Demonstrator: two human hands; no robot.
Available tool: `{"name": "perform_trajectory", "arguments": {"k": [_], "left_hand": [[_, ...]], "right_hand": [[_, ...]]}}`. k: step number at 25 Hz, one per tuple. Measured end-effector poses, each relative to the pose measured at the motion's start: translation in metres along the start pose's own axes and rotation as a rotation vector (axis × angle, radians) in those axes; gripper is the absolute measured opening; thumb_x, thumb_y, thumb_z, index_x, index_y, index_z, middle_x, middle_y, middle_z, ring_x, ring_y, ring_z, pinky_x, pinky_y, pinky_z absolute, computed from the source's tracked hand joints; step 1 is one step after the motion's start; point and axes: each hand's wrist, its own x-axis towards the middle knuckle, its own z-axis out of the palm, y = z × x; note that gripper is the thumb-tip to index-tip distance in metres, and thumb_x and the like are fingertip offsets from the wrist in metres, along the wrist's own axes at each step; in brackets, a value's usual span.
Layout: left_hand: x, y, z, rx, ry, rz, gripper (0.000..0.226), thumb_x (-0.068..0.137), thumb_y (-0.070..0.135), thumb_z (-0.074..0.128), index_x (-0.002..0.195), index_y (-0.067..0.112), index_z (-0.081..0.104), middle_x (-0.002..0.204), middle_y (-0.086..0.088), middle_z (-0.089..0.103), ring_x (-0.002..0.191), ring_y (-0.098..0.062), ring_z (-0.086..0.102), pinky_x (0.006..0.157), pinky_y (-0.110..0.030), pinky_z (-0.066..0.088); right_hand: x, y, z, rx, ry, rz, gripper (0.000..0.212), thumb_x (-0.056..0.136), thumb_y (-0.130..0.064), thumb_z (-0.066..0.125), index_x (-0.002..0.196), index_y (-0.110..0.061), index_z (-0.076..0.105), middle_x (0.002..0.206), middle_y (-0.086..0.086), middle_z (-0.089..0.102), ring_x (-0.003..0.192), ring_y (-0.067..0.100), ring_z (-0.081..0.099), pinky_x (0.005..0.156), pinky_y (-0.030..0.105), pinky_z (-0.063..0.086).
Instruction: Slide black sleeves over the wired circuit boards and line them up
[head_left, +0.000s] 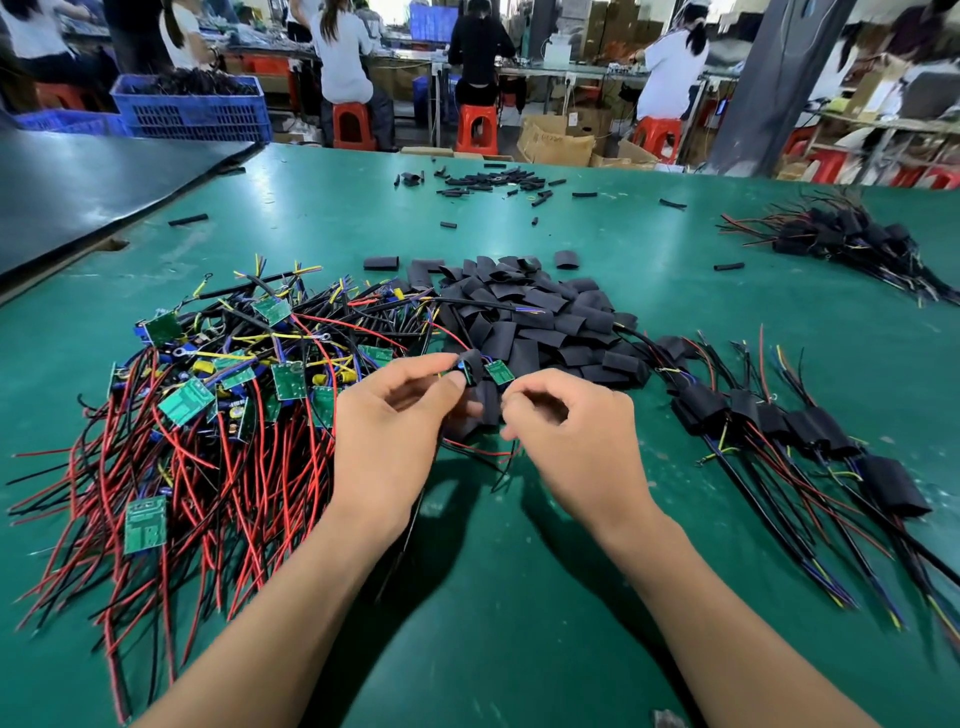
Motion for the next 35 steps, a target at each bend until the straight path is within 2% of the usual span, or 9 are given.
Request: {"name": "perform_trajectory", "arguments": {"k": [2,5,9,16,20,26,30,32,35], "left_hand": [[-0.001,0.004,0.001,-0.143,-0.054,-0.051,0.017,0.086,-0.003,0.068,0.087,0.013,0.073,0.072,-0.013,0.073,0.065,-0.021,0.072,0.062,-0.027,0.058],[-0.003,0.010,0.001,-0.382,-0.225,-0.166,0.013,0.078,0.005,0.069,0.086,0.015,0.073,0.073,-0.013,0.071,0.059,-0.018,0.067,0.061,-0.025,0.056],[-0.006,0.011,0.003,-0.416,-0.324,-0.248,0.016,0.077,0.005,0.067,0.092,0.011,0.066,0.077,-0.016,0.070,0.057,-0.020,0.065,0.058,-0.025,0.054],[-0.008,0.000,0.003,-0.173,-0.244,-0.128,0.019,0.086,-0.001,0.067,0.096,0.013,0.073,0.082,-0.020,0.072,0.062,-0.024,0.063,0.062,-0.030,0.056],[-0.007,-0.002,0.004,-0.132,-0.212,-0.116,0.018,0.088,0.000,0.067,0.098,0.013,0.074,0.084,-0.023,0.070,0.069,-0.028,0.062,0.075,-0.045,0.057],[-0.005,-0.001,0.003,-0.208,-0.289,-0.247,0.024,0.089,-0.001,0.063,0.112,0.002,0.068,0.087,-0.024,0.068,0.063,-0.025,0.062,0.059,-0.028,0.053],[-0.004,0.002,0.003,-0.172,-0.283,-0.297,0.022,0.086,0.018,0.070,0.106,0.008,0.069,0.094,-0.026,0.072,0.060,-0.024,0.067,0.057,-0.027,0.054],[-0.004,0.001,0.003,-0.084,-0.282,-0.254,0.024,0.080,0.024,0.075,0.098,0.008,0.070,0.090,-0.018,0.075,0.057,-0.023,0.066,0.054,-0.025,0.053],[-0.005,-0.002,0.002,0.050,-0.252,-0.177,0.013,0.085,0.015,0.074,0.091,0.004,0.070,0.078,-0.006,0.075,0.047,-0.019,0.060,0.048,-0.022,0.047]], "right_hand": [[0.004,-0.002,-0.002,0.178,-0.041,0.177,0.011,0.089,-0.018,0.066,0.082,-0.021,0.073,0.073,-0.003,0.075,0.069,0.011,0.073,0.075,0.024,0.056],[0.010,-0.009,-0.005,0.700,-0.238,0.389,0.018,0.098,-0.031,0.062,0.099,-0.016,0.072,0.094,0.005,0.077,0.081,0.023,0.074,0.083,0.038,0.059],[0.009,-0.015,-0.006,0.975,-0.317,0.367,0.032,0.086,-0.043,0.065,0.105,-0.020,0.076,0.086,0.007,0.068,0.070,0.021,0.064,0.069,0.034,0.057],[0.004,-0.013,-0.001,0.744,-0.238,0.285,0.017,0.097,-0.019,0.062,0.101,-0.019,0.078,0.080,0.005,0.066,0.065,0.014,0.060,0.066,0.027,0.058],[0.001,-0.013,0.004,0.657,-0.266,0.186,0.020,0.102,-0.017,0.056,0.099,-0.020,0.076,0.080,0.006,0.058,0.066,0.013,0.051,0.073,0.031,0.056],[0.004,-0.016,-0.001,0.827,-0.177,0.354,0.009,0.087,-0.020,0.071,0.083,-0.015,0.076,0.071,0.009,0.064,0.056,0.018,0.060,0.055,0.028,0.056],[0.007,-0.010,-0.003,0.773,-0.124,0.340,0.008,0.092,-0.009,0.067,0.099,-0.008,0.071,0.077,0.006,0.067,0.063,0.014,0.060,0.057,0.025,0.053],[0.008,-0.007,-0.004,0.706,-0.143,0.306,0.013,0.093,-0.008,0.066,0.103,-0.013,0.072,0.087,0.002,0.073,0.072,0.013,0.063,0.063,0.022,0.049],[0.009,-0.006,-0.003,0.708,-0.170,0.315,0.010,0.087,-0.025,0.072,0.096,-0.020,0.074,0.093,0.006,0.073,0.077,0.015,0.062,0.064,0.021,0.046]]}}
